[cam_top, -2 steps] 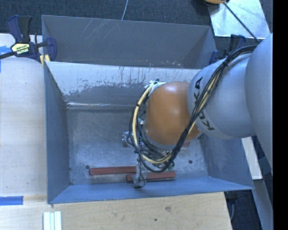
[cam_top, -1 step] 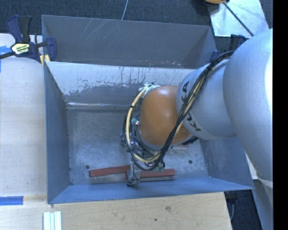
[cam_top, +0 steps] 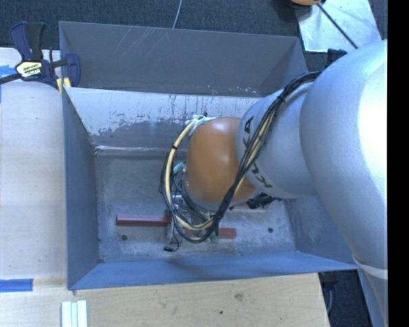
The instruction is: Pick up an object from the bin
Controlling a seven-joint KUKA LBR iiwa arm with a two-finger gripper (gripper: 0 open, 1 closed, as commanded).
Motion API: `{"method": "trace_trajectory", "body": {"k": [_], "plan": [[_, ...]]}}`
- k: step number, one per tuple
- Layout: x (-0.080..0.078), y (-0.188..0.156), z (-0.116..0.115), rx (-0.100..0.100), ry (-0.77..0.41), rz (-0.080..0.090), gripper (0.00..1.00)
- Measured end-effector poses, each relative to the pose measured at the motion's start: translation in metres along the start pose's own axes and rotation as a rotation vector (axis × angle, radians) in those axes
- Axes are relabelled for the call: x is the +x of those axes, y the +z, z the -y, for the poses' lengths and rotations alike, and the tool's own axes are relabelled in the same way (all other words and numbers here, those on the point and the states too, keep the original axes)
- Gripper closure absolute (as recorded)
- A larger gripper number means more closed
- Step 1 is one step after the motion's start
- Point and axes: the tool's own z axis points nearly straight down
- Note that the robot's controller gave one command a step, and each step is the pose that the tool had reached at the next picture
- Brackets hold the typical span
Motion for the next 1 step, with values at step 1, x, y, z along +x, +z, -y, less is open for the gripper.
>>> {"method": "trace_trajectory", "body": {"k": [1], "plan": [[0.0, 0.0, 0.0, 0.0, 0.0, 0.0, 1.0]]}}
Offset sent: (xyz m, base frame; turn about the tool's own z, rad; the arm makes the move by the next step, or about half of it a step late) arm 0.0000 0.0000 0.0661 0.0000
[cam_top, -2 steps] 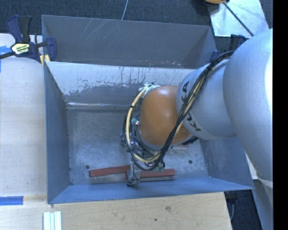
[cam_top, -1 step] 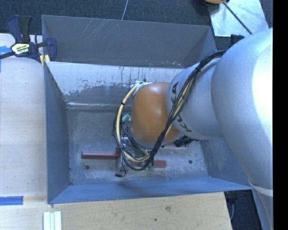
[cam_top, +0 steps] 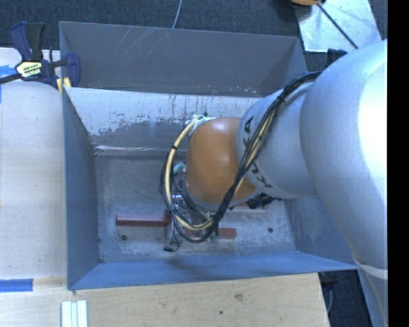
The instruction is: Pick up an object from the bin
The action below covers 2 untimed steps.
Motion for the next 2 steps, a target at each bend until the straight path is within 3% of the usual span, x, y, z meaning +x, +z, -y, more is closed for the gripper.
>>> {"method": "trace_trajectory", "body": {"k": [1, 2], "plan": [[0.001, -0.004, 0.0, 0.0, 0.0, -0.001, 1.0], [0.001, -0.075, 0.001, 0.001, 0.001, -0.001, 1.0]]}}
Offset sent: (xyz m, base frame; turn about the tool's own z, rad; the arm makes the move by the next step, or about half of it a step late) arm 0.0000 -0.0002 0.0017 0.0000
